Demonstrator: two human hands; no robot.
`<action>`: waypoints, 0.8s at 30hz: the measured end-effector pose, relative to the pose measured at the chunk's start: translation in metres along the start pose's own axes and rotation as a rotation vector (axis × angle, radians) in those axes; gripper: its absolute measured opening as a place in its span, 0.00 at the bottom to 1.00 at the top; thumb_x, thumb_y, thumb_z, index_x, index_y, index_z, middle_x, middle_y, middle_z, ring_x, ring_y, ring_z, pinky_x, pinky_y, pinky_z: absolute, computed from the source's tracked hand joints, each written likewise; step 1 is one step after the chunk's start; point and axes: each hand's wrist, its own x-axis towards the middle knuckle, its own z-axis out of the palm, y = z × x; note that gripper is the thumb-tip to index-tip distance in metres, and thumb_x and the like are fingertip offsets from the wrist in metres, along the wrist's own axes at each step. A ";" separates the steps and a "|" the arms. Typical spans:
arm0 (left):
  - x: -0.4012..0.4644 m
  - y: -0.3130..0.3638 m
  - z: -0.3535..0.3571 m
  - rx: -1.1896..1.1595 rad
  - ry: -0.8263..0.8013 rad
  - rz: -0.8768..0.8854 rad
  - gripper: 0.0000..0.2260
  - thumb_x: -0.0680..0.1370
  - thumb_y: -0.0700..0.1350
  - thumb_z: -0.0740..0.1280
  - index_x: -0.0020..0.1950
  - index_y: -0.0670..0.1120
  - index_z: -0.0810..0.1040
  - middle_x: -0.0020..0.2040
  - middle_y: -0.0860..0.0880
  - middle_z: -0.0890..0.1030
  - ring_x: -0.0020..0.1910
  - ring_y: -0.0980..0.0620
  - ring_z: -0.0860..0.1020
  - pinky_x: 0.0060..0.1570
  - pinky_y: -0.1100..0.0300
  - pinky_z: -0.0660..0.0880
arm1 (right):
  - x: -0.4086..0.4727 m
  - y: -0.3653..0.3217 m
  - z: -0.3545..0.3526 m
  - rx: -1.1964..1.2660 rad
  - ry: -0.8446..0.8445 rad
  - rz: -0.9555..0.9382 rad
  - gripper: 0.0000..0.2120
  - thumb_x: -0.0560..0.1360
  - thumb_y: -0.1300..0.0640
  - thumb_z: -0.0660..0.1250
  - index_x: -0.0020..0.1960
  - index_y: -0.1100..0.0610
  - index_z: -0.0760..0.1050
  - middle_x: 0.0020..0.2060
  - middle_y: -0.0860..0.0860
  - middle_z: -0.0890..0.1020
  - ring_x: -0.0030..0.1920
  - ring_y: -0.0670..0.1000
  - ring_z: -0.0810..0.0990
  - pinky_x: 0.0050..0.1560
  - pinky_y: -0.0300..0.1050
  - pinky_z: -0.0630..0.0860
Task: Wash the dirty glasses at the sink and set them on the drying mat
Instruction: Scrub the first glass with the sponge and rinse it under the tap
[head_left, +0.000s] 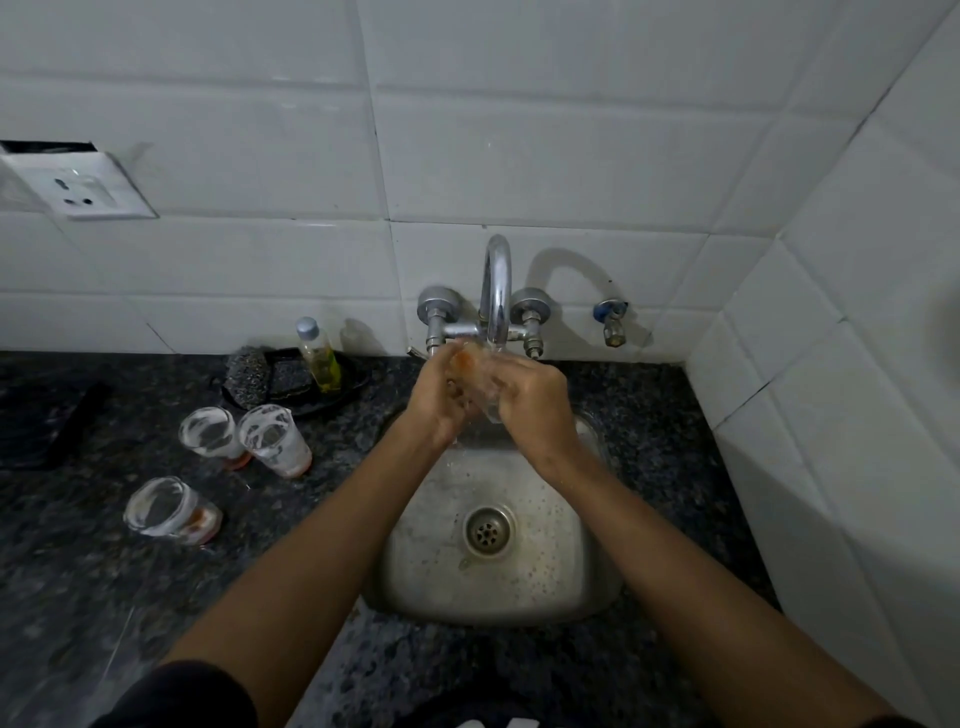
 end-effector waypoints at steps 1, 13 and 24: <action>0.001 -0.001 0.001 -0.042 0.000 0.006 0.14 0.83 0.52 0.64 0.49 0.43 0.83 0.41 0.46 0.82 0.35 0.51 0.83 0.34 0.58 0.79 | 0.000 -0.001 0.002 0.025 -0.002 0.045 0.12 0.79 0.56 0.73 0.60 0.58 0.85 0.53 0.52 0.88 0.53 0.40 0.83 0.54 0.27 0.77; -0.005 -0.001 0.017 -0.131 -0.156 -0.102 0.22 0.85 0.59 0.60 0.47 0.44 0.83 0.40 0.46 0.83 0.39 0.50 0.83 0.43 0.55 0.79 | -0.004 0.010 0.003 -0.042 0.078 0.105 0.11 0.78 0.67 0.69 0.59 0.62 0.85 0.48 0.56 0.88 0.45 0.51 0.86 0.48 0.46 0.84; 0.003 -0.004 0.010 -0.120 -0.202 -0.082 0.12 0.82 0.52 0.64 0.51 0.44 0.81 0.48 0.45 0.80 0.46 0.48 0.81 0.50 0.52 0.78 | -0.001 0.018 0.007 -0.044 0.035 0.123 0.10 0.79 0.66 0.71 0.58 0.60 0.86 0.47 0.54 0.88 0.44 0.50 0.87 0.46 0.42 0.84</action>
